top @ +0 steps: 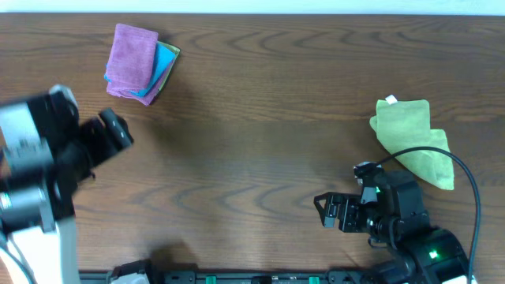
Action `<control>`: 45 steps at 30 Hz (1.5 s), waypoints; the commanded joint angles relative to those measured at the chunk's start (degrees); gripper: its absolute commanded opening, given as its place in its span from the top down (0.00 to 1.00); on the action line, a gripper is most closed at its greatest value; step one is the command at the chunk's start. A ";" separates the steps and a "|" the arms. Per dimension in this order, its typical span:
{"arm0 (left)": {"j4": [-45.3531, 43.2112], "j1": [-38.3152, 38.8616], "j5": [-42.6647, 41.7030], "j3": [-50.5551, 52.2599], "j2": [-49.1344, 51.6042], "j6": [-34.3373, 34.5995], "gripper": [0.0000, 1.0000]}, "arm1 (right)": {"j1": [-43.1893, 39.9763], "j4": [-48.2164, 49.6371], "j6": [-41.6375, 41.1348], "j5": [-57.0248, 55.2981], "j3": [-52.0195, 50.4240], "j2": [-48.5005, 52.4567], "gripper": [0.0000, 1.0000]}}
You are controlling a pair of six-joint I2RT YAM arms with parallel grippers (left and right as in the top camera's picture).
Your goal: Fold the cloth
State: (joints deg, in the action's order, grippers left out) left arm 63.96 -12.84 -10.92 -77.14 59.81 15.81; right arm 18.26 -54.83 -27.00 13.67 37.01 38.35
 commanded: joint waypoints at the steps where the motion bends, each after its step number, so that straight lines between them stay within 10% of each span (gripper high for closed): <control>1: -3.37 0.17 0.79 8.90 -7.37 -1.31 0.05 | -0.39 -0.07 -0.83 0.26 -0.17 -0.20 0.01; 20: -20.13 4.61 1.03 50.77 -44.76 -11.47 0.05 | -0.39 -0.07 -0.83 0.26 -0.17 -0.20 0.01; 45: -22.16 9.46 1.05 63.93 -56.59 -20.83 0.05 | -0.39 -0.07 -0.83 0.26 -0.17 -0.20 0.01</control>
State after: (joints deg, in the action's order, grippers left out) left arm 41.74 -4.10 -10.26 -13.56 3.73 -0.71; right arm 18.26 -54.85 -27.00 13.67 36.88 38.35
